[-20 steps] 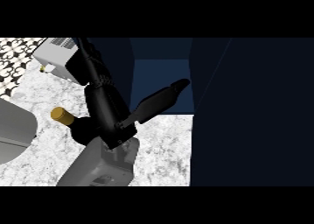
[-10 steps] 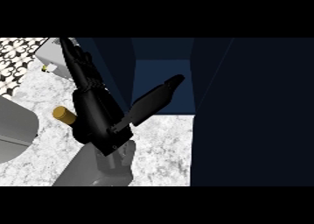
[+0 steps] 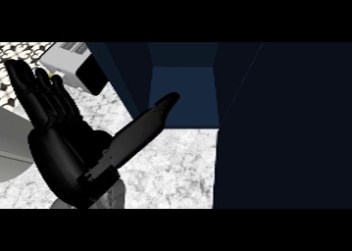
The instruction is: Pick up the wine, place it into the cabinet and close the cabinet
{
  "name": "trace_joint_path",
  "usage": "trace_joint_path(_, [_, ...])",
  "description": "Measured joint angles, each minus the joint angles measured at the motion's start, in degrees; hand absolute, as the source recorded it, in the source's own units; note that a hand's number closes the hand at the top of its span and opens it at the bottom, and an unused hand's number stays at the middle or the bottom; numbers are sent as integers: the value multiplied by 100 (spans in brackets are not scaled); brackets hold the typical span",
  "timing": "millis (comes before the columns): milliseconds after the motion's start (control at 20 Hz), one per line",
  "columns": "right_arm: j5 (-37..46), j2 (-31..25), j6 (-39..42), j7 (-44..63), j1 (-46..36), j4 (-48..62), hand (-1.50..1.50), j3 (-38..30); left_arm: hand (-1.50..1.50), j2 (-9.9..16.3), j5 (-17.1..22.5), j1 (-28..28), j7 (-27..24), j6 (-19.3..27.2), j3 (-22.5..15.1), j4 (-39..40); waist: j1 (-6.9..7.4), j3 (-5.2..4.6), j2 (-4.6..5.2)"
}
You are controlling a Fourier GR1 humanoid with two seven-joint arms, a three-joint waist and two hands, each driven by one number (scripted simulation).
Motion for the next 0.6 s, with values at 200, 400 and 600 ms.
trace_joint_path(200, [34, 68, -45, 17, 1, -19, -150, 62, -150, 0, -325, 363, 67, -92, -44, -290, -15, -1, 10])
trace_joint_path(400, [53, 68, -74, 128, -138, -21, -150, 10, -150, 0, -387, 681, 72, -193, 49, -668, -15, -3, 18])
trace_joint_path(600, [68, 76, -65, 181, -122, -52, -150, 11, -150, 11, -264, 987, 1, -176, 139, -851, -33, -4, 21])
